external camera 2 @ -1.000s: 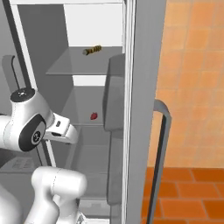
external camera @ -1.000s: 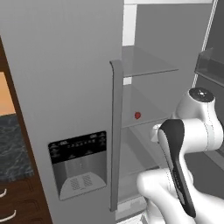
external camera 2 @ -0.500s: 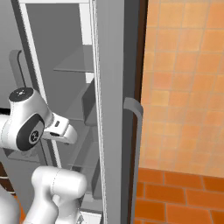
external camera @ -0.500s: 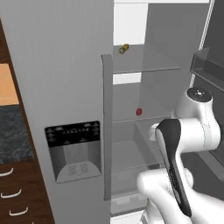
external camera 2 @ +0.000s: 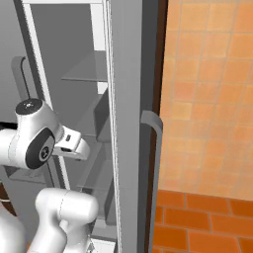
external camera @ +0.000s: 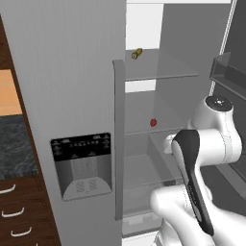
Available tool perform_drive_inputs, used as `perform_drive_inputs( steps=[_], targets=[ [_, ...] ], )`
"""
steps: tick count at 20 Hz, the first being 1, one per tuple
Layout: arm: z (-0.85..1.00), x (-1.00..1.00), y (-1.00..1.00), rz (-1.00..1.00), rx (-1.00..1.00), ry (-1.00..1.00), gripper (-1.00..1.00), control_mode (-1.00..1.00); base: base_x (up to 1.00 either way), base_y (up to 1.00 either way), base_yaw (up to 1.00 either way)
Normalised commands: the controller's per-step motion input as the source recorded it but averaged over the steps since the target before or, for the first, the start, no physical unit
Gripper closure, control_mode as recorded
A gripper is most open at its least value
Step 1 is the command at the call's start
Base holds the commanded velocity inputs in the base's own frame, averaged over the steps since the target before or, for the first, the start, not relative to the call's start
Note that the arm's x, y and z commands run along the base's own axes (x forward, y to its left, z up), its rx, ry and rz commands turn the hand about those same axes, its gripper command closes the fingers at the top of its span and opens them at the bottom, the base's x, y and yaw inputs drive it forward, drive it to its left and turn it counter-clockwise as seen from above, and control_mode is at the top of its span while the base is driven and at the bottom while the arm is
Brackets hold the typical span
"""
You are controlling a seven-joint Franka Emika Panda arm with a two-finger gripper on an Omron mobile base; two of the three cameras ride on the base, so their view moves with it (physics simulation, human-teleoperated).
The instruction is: Take the strawberry from the fridge and place it on top of the pancake, located on the dining counter.
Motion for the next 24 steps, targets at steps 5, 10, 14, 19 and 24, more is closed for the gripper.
perform_drive_inputs(
  steps=[5,10,14,19,24],
  targets=[
    [0.00,0.95,0.00,-0.01,0.00,-0.12,-1.00,-1.00,0.00,0.00,0.00],
    [-0.15,0.93,-0.10,-0.10,0.03,-0.08,-1.00,-1.00,0.00,0.00,0.00],
    [-0.29,0.97,0.00,-0.06,-0.01,0.01,-1.00,-1.00,0.00,0.00,0.00],
    [-0.04,0.67,-0.06,-0.02,-0.01,0.01,-1.00,-1.00,0.00,0.00,0.00],
    [0.00,0.52,-0.01,-0.06,-0.06,-0.03,-1.00,-1.00,0.00,0.00,0.00]
  ],
)
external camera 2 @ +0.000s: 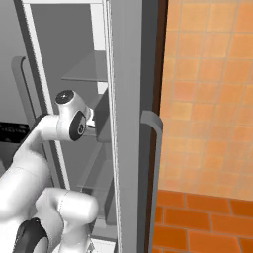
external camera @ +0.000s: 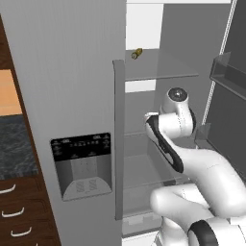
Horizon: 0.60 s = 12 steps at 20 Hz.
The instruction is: Take the strawberry from the fridge and place it on top of the pancake, located on the dining counter.
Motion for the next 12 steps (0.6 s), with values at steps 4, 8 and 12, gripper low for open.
perform_drive_inputs(
  steps=[4,8,12],
  targets=[
    [-0.13,0.43,-0.08,-0.08,0.00,0.00,-1.00,-1.00,0.00,0.00,0.00],
    [-0.20,0.44,-0.23,-0.02,0.00,0.00,-1.00,-1.00,0.00,0.00,0.00],
    [-0.20,0.33,-0.15,0.00,0.00,0.00,-1.00,-1.00,0.00,0.00,0.00]
  ],
)
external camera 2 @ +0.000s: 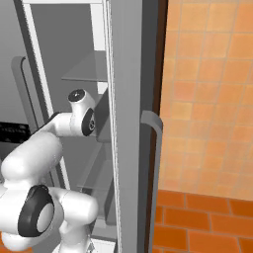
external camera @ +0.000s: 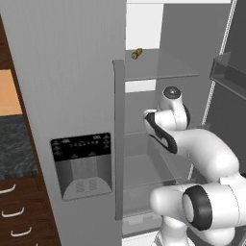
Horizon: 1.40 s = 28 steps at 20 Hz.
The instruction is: Take the strawberry from the fridge and place it on top of the pancake, located on the dining counter.
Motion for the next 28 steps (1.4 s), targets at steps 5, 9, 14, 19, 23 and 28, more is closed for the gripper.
perform_drive_inputs(
  steps=[5,9,14,19,23,28],
  targets=[
    [-0.23,0.25,0.00,0.00,0.02,0.00,-1.00,-1.00,0.00,0.00,0.00],
    [-0.14,0.32,0.00,0.00,0.03,-0.01,-1.00,-1.00,0.00,0.00,0.00],
    [-0.10,0.31,0.00,0.00,0.02,0.00,-1.00,-1.00,0.00,0.00,0.00],
    [-0.18,0.41,0.00,0.00,0.02,0.00,-1.00,-1.00,0.00,0.00,0.00],
    [-0.18,0.42,0.00,0.00,0.03,0.00,-1.00,-1.00,0.00,0.00,0.00],
    [-0.16,0.23,0.00,0.00,0.02,0.00,-1.00,-1.00,0.00,0.00,0.00]
  ],
)
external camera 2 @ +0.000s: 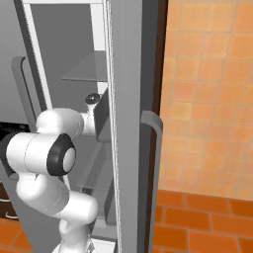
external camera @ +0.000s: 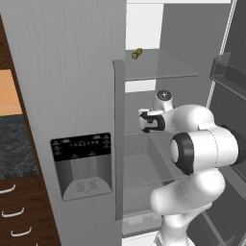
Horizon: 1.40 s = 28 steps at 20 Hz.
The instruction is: Take the strawberry from the fridge and place it on top of the pancake, located on the dining counter.
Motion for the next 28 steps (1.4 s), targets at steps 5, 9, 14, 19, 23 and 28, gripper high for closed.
perform_drive_inputs(
  steps=[5,9,14,19,23,28],
  targets=[
    [-0.21,0.20,0.00,0.00,0.02,0.02,-1.00,-1.00,0.00,0.00,0.00],
    [-0.24,0.14,-0.09,0.00,0.05,0.07,-1.00,-1.00,0.00,0.00,0.00],
    [-0.24,0.19,-0.01,0.00,0.03,0.03,-1.00,-1.00,0.00,0.00,0.00],
    [-0.24,0.10,0.00,0.00,0.02,0.03,1.00,-1.00,0.00,0.00,0.00],
    [-0.31,-0.22,-0.02,-0.05,0.02,0.05,1.00,-1.00,0.00,0.00,0.00],
    [-0.18,-0.59,-0.03,-0.09,0.02,0.00,1.00,-1.00,0.00,0.00,0.00]
  ],
)
